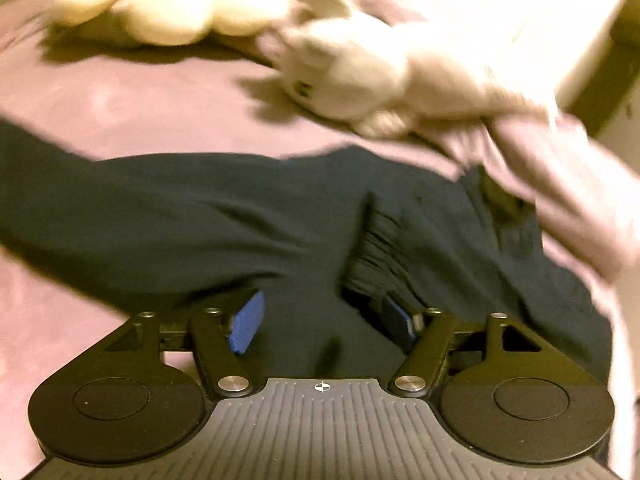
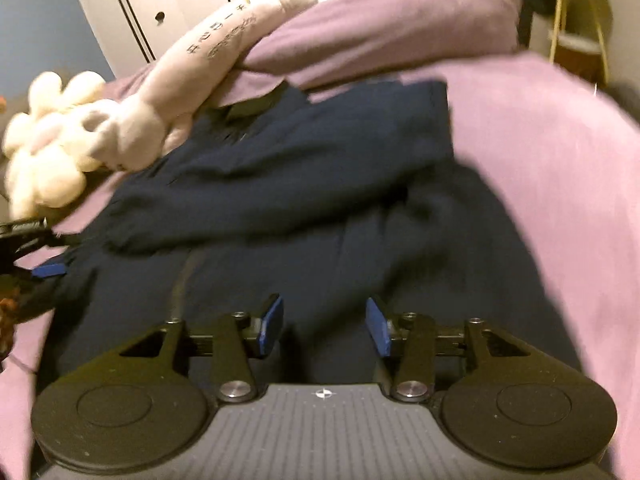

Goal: Fold large clothes
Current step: 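Grasp the other sleeve with the left gripper and fold it across the body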

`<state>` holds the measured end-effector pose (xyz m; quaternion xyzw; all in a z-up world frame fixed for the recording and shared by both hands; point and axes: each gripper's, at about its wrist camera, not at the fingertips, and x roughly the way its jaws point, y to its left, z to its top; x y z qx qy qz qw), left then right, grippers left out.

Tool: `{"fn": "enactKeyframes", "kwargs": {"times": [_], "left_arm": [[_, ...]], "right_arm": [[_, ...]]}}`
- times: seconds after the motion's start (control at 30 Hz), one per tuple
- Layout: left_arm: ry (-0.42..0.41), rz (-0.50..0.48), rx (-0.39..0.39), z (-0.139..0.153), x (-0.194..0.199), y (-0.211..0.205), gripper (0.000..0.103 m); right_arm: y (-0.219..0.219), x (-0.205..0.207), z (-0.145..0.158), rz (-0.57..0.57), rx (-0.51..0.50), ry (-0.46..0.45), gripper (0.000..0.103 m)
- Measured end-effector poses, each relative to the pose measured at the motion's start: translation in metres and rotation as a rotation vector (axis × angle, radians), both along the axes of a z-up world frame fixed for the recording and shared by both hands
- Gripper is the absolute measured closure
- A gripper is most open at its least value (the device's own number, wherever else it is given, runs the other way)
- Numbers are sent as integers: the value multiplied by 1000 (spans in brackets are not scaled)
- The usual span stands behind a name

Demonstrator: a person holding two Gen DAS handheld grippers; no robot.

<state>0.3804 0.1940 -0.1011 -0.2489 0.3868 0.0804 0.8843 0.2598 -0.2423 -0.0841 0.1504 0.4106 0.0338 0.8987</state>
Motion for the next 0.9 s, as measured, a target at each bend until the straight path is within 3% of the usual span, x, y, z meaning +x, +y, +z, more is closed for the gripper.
{"fn": "enactKeyframes", "kwargs": {"times": [0.1,0.23,0.4,0.5,0.53,0.63,0.73,0.83,0.9], "left_arm": [[-21,135,-54,-2,-27,48,19],[-19,363,-191,-20,-56,122,21],[-95,639,-368,-47,-80,195,28],[-158,726,-518,-66,-87,223,52],[-164,739,-568,-72,-86,231,65],[-150,764,-643,-81,-85,243,86],[-170,735,-610,-71,-82,244,94],[-259,642,-453,-33,-78,228,95],[-322,527,-395,0,-66,210,95]], "right_arm": [[-7,-28,-6,-47,79,7,54],[-17,-38,-4,-107,106,26,53],[-15,-32,0,-124,36,38,53],[-12,-29,2,-132,16,44,52],[-11,-27,1,-131,11,48,52],[-9,-24,2,-126,-5,54,52],[-10,-22,6,-121,-19,36,52],[-15,-25,13,-123,-21,14,52],[-20,-26,16,-122,-13,4,52]]}}
